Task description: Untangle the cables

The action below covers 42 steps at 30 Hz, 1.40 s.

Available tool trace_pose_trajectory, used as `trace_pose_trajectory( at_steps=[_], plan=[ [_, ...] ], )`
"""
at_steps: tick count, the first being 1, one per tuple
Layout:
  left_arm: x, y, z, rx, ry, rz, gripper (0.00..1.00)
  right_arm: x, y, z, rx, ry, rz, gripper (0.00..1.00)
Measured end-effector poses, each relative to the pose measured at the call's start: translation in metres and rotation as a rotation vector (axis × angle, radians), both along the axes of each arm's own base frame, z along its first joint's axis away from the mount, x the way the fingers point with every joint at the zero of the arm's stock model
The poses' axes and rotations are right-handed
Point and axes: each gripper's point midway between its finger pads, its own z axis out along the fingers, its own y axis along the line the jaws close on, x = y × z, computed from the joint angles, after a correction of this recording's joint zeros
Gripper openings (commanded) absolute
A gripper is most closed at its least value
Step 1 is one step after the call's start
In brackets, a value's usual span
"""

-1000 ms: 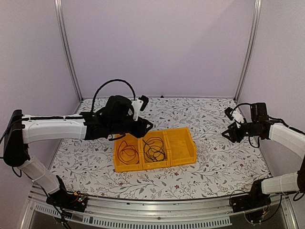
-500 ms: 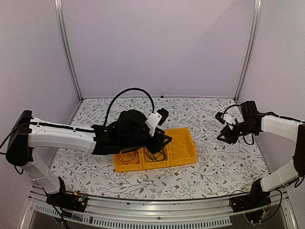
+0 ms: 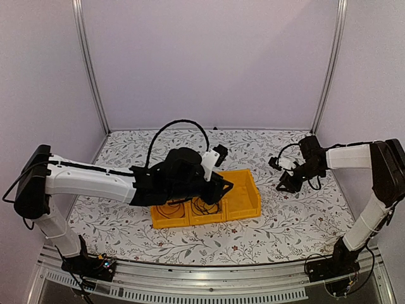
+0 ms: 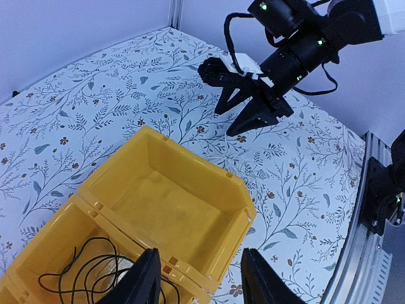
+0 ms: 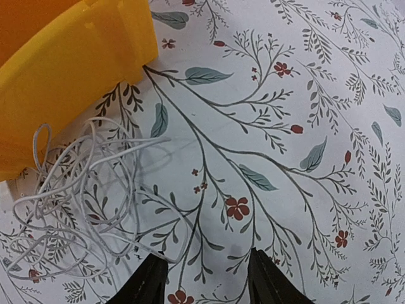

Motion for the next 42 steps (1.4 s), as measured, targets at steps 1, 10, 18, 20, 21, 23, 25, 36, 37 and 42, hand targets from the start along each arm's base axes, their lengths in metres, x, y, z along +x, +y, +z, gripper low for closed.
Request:
trace_pose_trajectory(
  at_steps=[1, 10, 18, 20, 21, 23, 25, 36, 37, 42],
  plan=[
    [0.000, -0.001, 0.000, -0.002, 0.002, 0.001, 0.45, 0.003, 0.002, -0.001, 0.001, -0.004, 0.003, 0.40],
    [0.001, -0.009, -0.009, 0.010, 0.026, 0.012, 0.45, 0.010, 0.014, -0.006, 0.026, 0.003, 0.034, 0.27],
    [0.006, -0.029, -0.008, -0.007, 0.029, -0.004, 0.45, 0.007, 0.024, -0.005, 0.070, 0.011, 0.067, 0.33],
    [0.006, -0.031, -0.006, -0.016, 0.031, -0.006, 0.45, 0.007, 0.027, -0.009, 0.070, 0.019, 0.074, 0.28],
    [0.006, -0.032, -0.004, -0.022, 0.030, -0.007, 0.45, 0.006, 0.028, -0.011, 0.071, 0.025, 0.078, 0.21],
    [0.006, -0.033, -0.002, -0.033, 0.029, -0.006, 0.45, 0.004, 0.031, -0.012, 0.076, 0.029, 0.088, 0.04],
    [0.007, -0.035, -0.001, -0.046, 0.027, -0.005, 0.45, 0.003, 0.034, -0.011, 0.085, 0.031, 0.097, 0.00],
    [0.031, -0.079, -0.009, -0.115, 0.016, 0.055, 0.49, -0.018, 0.025, 0.093, 0.116, -0.177, 0.079, 0.00],
    [0.031, -0.085, -0.010, -0.122, 0.009, 0.050, 0.50, -0.022, 0.024, 0.109, 0.126, -0.208, 0.078, 0.00],
    [0.028, -0.112, 0.000, -0.176, -0.052, 0.007, 0.54, -0.036, 0.024, 0.184, 0.179, -0.315, 0.078, 0.00]
  ],
)
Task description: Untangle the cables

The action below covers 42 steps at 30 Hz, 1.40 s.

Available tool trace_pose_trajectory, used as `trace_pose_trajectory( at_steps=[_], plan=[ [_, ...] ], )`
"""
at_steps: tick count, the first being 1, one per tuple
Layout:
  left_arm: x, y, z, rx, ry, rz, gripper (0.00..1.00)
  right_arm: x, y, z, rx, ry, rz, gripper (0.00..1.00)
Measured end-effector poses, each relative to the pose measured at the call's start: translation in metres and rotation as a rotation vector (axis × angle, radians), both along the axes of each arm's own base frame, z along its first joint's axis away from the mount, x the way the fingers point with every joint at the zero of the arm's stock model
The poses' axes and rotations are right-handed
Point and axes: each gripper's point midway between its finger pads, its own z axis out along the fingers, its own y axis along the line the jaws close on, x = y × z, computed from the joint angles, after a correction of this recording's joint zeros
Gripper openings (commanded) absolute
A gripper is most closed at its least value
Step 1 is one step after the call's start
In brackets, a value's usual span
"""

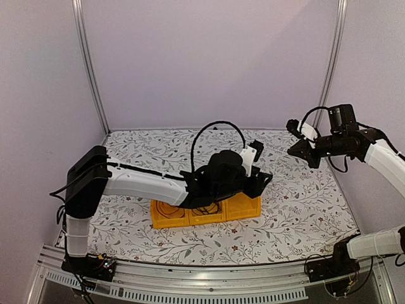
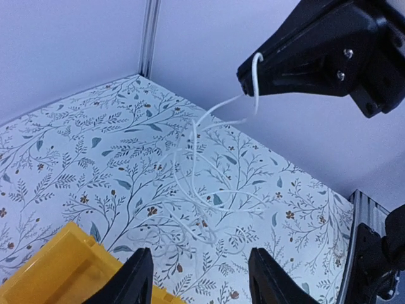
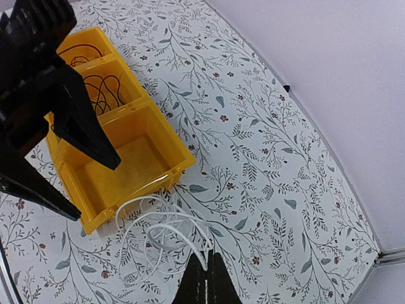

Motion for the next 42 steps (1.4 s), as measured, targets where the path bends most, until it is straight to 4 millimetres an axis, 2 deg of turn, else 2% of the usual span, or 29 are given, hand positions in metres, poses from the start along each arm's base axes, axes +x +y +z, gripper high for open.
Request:
trace_pose_trajectory(
  at_steps=[3, 7, 9, 12, 14, 17, 19, 24, 26, 29, 32, 35, 38, 42],
  plan=[
    [-0.001, -0.020, 0.016, -0.065, -0.067, -0.034, 0.56, -0.007, 0.001, 0.037, 0.033, -0.030, 0.005, 0.00],
    [0.007, -0.052, 0.038, -0.153, -0.147, -0.063, 0.52, -0.019, 0.003, 0.069, 0.062, -0.039, 0.019, 0.00],
    [0.012, -0.067, 0.045, -0.193, -0.171, -0.068, 0.45, -0.026, 0.003, 0.079, 0.072, -0.036, 0.028, 0.00],
    [0.017, -0.086, 0.053, -0.257, -0.202, -0.076, 0.25, -0.038, 0.004, 0.095, 0.088, -0.029, 0.048, 0.00],
    [0.020, -0.095, 0.051, -0.293, -0.203, -0.076, 0.17, -0.045, 0.005, 0.113, 0.105, -0.040, 0.066, 0.00],
    [0.024, -0.111, 0.036, -0.333, -0.187, -0.089, 0.13, -0.056, 0.005, 0.150, 0.132, -0.095, 0.084, 0.00],
    [0.025, -0.121, 0.020, -0.347, -0.163, -0.100, 0.10, -0.063, 0.004, 0.182, 0.152, -0.166, 0.088, 0.00],
    [0.027, -0.138, -0.036, -0.340, -0.079, -0.120, 0.03, -0.083, -0.002, 0.267, 0.210, -0.365, 0.088, 0.00],
    [0.027, -0.140, -0.055, -0.328, -0.050, -0.122, 0.00, -0.089, -0.003, 0.294, 0.236, -0.427, 0.084, 0.00],
    [0.026, -0.142, -0.070, -0.325, -0.017, -0.126, 0.00, -0.097, -0.007, 0.327, 0.278, -0.516, 0.071, 0.00],
    [0.025, -0.143, -0.069, -0.334, 0.000, -0.134, 0.00, -0.100, -0.010, 0.345, 0.311, -0.570, 0.045, 0.00],
    [0.022, -0.145, -0.065, -0.350, 0.011, -0.152, 0.18, -0.099, -0.014, 0.358, 0.334, -0.611, 0.015, 0.00],
    [0.016, -0.146, -0.064, -0.354, 0.016, -0.186, 0.33, -0.093, -0.016, 0.358, 0.337, -0.621, -0.006, 0.00],
    [0.008, -0.136, -0.067, -0.337, 0.040, -0.206, 0.44, -0.078, -0.015, 0.335, 0.318, -0.574, -0.032, 0.00]
  ],
)
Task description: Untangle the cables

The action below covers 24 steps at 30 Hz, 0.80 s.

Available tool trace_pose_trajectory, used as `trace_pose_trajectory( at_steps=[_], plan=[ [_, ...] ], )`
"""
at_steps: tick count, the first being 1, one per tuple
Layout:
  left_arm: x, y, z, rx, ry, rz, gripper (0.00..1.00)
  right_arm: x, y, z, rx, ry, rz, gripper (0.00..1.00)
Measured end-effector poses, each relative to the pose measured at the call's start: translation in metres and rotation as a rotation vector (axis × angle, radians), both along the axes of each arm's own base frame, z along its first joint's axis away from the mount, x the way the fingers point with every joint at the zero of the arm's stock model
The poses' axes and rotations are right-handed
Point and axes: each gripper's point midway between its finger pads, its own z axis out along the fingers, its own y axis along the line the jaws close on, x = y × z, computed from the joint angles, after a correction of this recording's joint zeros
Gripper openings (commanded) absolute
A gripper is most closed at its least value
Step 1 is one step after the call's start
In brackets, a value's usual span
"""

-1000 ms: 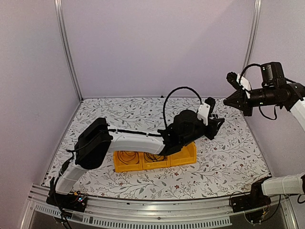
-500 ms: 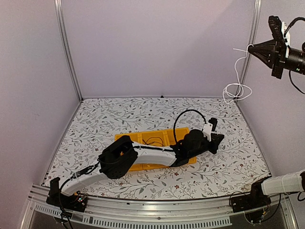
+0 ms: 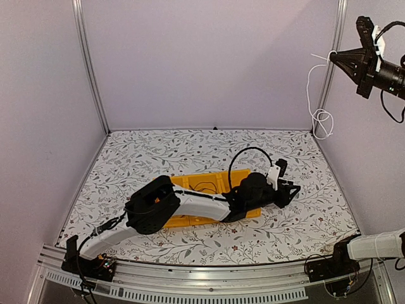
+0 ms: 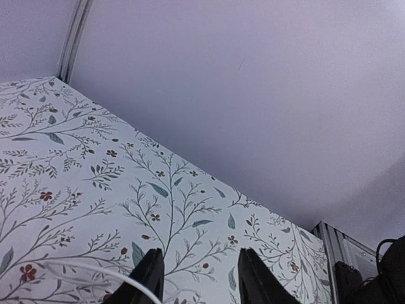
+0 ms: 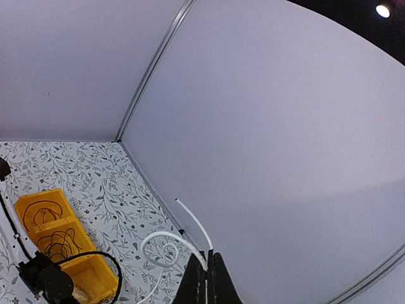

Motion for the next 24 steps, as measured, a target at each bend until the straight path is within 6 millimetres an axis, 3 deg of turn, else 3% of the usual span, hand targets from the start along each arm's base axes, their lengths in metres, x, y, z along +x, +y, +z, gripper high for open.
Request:
trace_pose_trajectory(
  at_steps=[4, 9, 14, 16, 19, 24],
  plan=[
    [-0.009, 0.018, 0.022, -0.014, 0.017, -0.012, 0.49, 0.018, 0.000, -0.027, -0.021, 0.066, -0.033, 0.00],
    [-0.021, 0.045, 0.092, -0.136, 0.018, -0.019, 0.50, 0.034, -0.002, -0.053, -0.049, 0.115, -0.067, 0.00],
    [-0.033, 0.079, 0.151, -0.260, 0.031, -0.007, 0.51, 0.035, -0.002, -0.062, -0.061, 0.122, -0.068, 0.00],
    [-0.035, 0.088, 0.160, -0.285, 0.042, 0.002, 0.51, 0.032, -0.003, -0.065, -0.067, 0.121, -0.067, 0.00],
    [-0.037, 0.095, 0.156, -0.287, 0.066, 0.010, 0.54, 0.027, -0.004, -0.067, -0.072, 0.113, -0.065, 0.00],
    [-0.036, 0.080, 0.142, -0.259, 0.101, -0.014, 0.45, 0.023, -0.006, -0.070, -0.083, 0.103, -0.068, 0.00]
  ],
)
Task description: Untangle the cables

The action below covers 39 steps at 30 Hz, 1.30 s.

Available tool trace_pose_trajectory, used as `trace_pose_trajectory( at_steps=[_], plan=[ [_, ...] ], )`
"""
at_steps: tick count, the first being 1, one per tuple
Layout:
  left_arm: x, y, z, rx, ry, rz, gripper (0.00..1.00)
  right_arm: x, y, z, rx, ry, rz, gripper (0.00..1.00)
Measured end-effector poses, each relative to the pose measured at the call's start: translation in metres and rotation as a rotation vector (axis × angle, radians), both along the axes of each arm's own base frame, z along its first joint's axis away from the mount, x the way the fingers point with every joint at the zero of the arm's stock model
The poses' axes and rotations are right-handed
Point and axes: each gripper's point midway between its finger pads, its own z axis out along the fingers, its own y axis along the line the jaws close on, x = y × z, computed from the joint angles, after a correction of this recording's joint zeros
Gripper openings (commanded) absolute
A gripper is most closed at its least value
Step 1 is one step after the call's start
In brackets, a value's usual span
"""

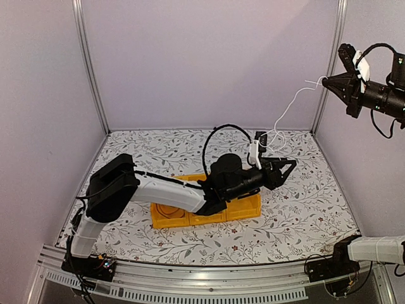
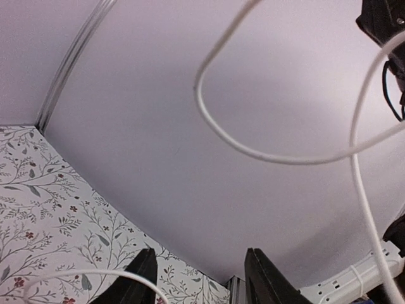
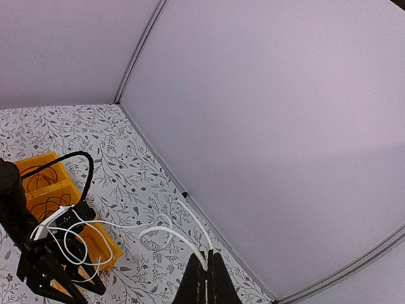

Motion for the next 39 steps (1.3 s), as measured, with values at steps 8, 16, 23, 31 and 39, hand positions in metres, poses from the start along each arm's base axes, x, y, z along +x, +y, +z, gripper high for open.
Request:
trace_pose_trajectory(
  at_steps=[8, 16, 23, 31, 39],
  plan=[
    [0.006, -0.110, -0.031, 0.047, 0.054, -0.147, 0.65, 0.010, -0.005, -0.009, -0.018, 0.014, -0.047, 0.00],
    [-0.014, -0.065, -0.200, 0.519, 0.329, -0.127, 0.69, 0.034, -0.027, -0.034, -0.068, 0.013, -0.207, 0.00],
    [-0.016, -0.053, -0.166, 0.529, 0.290, -0.105, 0.68, 0.056, -0.041, -0.062, -0.106, 0.047, -0.311, 0.00],
    [-0.017, -0.044, -0.090, 0.366, 0.202, -0.088, 0.67, 0.059, -0.042, -0.063, -0.111, 0.038, -0.315, 0.00],
    [-0.006, -0.017, -0.082, 0.372, 0.191, 0.028, 0.68, 0.052, -0.038, -0.062, -0.115, 0.047, -0.283, 0.00]
  ],
)
